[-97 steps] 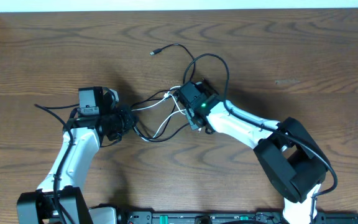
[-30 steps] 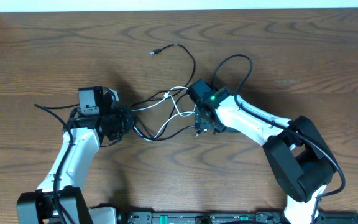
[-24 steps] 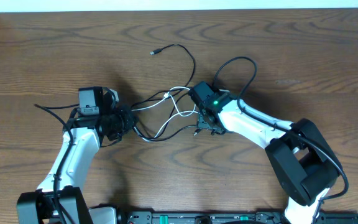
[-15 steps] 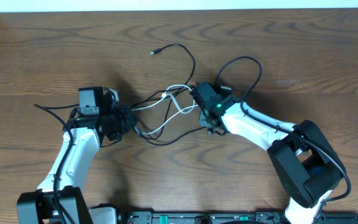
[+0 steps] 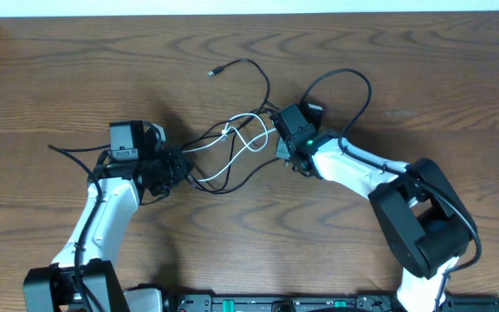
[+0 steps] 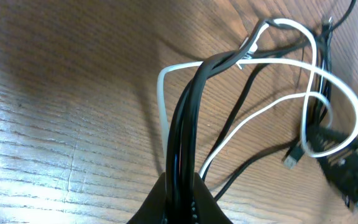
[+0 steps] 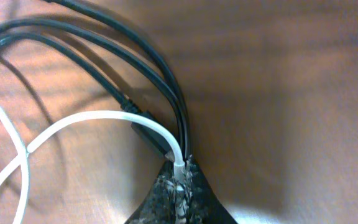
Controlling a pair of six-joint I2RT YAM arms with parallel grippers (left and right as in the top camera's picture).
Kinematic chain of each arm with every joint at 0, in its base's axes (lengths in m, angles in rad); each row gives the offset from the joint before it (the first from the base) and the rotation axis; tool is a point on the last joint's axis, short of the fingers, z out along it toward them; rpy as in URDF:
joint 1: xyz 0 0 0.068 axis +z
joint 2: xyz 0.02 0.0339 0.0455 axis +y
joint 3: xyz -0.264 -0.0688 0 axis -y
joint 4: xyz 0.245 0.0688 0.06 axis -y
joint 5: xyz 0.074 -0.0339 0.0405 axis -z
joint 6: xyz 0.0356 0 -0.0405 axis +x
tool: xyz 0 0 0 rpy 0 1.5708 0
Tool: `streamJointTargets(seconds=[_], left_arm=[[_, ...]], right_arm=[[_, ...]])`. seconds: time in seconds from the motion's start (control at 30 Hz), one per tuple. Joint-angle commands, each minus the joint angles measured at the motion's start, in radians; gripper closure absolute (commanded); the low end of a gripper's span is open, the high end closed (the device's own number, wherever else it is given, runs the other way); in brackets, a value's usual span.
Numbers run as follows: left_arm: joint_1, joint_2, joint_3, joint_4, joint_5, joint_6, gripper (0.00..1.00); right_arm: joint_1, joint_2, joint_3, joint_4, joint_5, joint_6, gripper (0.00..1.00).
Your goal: Untangle cables
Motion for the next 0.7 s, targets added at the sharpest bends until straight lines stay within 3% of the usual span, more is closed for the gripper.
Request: streamJointTargets(seconds=[0.0,0.27,0.57,0.67], left_arm=[[0.004,0.004,-0.002,-0.016,-0.013,0.002,0.92],[0.002,0.006,-0.029,-0.019,-0.111,0.001,0.93],[-0.070,0.006,-0.139,0.165,-0.113,-0.033,0.92],[-0.091,0.006,-0.156,0.209,-0.187,-0.062,0.92]], right_arm=[[-0.024,0.090,-0.030,0.040,-0.001,-0.072,0.99],[-0.069,0.128,-0.030,0.193,0.042,-0.289,0.99],[-0.085,0.170,-0.030,0.307,0.032,-0.311,0.99],[-0.085,0.170,-0.030,0.330,0.032,-0.319,0.99]])
